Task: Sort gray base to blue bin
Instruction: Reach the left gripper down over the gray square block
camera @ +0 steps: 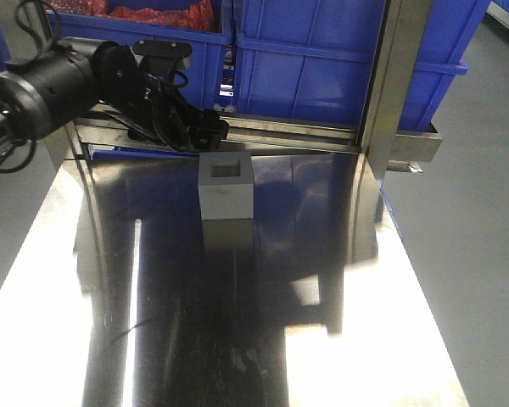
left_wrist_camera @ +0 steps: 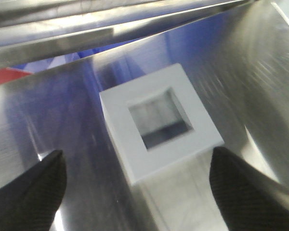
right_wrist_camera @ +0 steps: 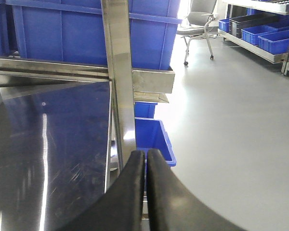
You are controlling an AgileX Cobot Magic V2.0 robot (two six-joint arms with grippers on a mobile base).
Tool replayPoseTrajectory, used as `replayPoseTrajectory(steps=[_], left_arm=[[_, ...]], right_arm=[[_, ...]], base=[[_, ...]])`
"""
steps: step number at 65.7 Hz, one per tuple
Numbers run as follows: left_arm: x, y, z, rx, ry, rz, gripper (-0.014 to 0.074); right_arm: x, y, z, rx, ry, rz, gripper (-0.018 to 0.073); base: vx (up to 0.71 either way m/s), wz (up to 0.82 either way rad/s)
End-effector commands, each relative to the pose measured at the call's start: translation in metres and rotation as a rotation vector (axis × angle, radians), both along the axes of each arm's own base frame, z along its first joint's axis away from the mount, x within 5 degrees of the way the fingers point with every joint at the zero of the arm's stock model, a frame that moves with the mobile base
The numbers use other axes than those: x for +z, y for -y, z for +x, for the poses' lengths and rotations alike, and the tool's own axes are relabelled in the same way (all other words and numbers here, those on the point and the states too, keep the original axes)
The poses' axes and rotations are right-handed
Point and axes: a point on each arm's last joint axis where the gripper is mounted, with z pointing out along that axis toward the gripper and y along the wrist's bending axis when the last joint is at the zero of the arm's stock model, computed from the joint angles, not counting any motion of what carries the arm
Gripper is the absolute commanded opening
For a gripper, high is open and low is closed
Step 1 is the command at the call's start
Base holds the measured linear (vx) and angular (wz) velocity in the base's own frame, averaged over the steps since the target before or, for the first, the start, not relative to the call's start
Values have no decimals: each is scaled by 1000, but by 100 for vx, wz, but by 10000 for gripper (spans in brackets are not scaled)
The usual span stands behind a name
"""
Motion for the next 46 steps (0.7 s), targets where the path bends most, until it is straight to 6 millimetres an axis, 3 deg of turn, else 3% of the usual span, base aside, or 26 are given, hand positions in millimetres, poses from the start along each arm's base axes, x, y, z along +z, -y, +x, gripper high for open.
replayPoseTrajectory(steps=[1, 24, 46], left_arm=[[30, 6, 4, 26, 97, -96, 587], [-9, 16, 31, 32, 55, -90, 587], [-26, 16, 39, 64, 46, -87, 587]], right_arm=[[6, 1, 1, -9, 72, -24, -5], [6, 1, 1, -9, 72, -24, -5], [6, 1, 1, -9, 72, -24, -5]], base=[[0, 0], [0, 0], [0, 0]])
